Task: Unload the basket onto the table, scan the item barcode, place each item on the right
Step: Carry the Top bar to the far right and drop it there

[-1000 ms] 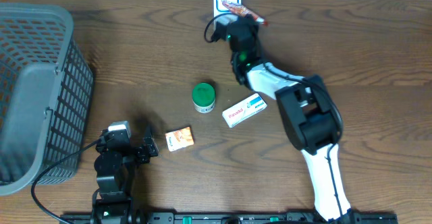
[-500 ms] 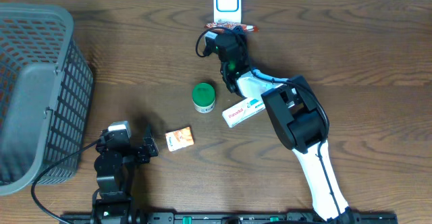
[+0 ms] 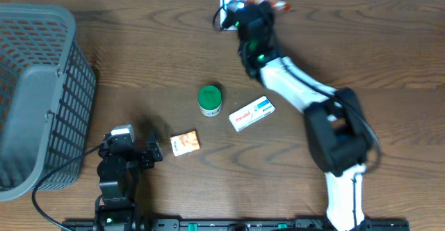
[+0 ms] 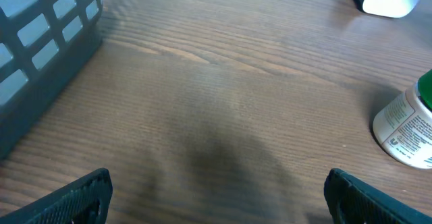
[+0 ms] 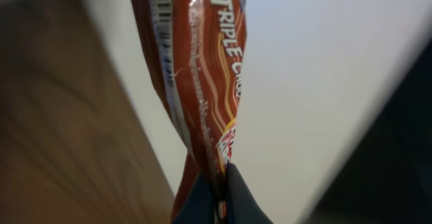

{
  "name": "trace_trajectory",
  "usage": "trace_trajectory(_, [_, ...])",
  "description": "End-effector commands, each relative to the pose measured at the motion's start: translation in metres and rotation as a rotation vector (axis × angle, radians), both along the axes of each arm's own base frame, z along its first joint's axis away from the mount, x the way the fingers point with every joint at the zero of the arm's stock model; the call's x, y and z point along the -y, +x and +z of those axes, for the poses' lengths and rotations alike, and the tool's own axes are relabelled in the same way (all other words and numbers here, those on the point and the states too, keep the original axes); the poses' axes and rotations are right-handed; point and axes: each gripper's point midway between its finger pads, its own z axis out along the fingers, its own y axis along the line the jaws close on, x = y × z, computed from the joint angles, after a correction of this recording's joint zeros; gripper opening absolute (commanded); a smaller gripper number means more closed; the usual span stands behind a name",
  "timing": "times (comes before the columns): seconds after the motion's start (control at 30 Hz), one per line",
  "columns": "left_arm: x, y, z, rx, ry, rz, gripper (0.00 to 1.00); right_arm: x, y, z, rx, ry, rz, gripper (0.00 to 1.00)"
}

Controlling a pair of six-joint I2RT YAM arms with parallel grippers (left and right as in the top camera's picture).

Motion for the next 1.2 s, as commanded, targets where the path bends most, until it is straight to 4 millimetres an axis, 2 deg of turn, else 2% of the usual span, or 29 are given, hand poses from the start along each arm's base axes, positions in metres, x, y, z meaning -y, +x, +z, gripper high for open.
trace_trajectory(0.0, [0.000,-0.006,-0.014,-0.052,0.007,-0.006,0.99,0.073,-0.016,0.055,0.142,0.156,-0.264,0.01])
trace_trajectory(0.1, [0.000,-0.006,-0.013,-0.050,0.007,-0.006,0.98,0.126,-0.037,0.058,0.133,0.237,-0.424,0.01])
trace_trajectory(0.2, [0.000,-0.006,-0.013,-0.051,0.007,-0.006,0.98,0.173,-0.067,0.043,0.081,0.336,-0.576,0.01])
trace_trajectory(0.4, [0.000,-0.006,-0.013,-0.050,0.007,-0.006,0.98,0.250,-0.127,-0.019,-0.089,0.586,-0.873,0.01])
trace_trajectory(0.57, [0.000,-0.006,-0.014,-0.052,0.007,-0.006,0.99,0.312,-0.166,-0.060,-0.117,0.730,-1.085,0.01])
trace_trajectory(0.73, [0.000,-0.006,-0.014,-0.051,0.007,-0.006,0.99,0.356,-0.190,-0.092,-0.116,0.825,-1.182,0.01])
trace_trajectory(0.87, [0.000,-0.006,-0.014,-0.052,0.007,-0.006,0.99,0.390,-0.203,-0.104,-0.043,0.858,-1.237,0.01])
trace_trajectory(1.03, [0.000,-0.006,-0.014,-0.051,0.007,-0.006,0.99,0.404,-0.206,-0.117,-0.029,0.970,-1.231,0.01])
trace_trajectory(1.13, [0.000,-0.006,-0.014,-0.051,0.007,-0.006,0.99,0.421,-0.217,-0.116,0.000,0.977,-1.269,0.01])
trace_trajectory(1.17, [0.000,-0.006,-0.014,-0.051,0.007,-0.006,0.99,0.427,-0.221,-0.115,0.011,0.978,-1.286,0.04])
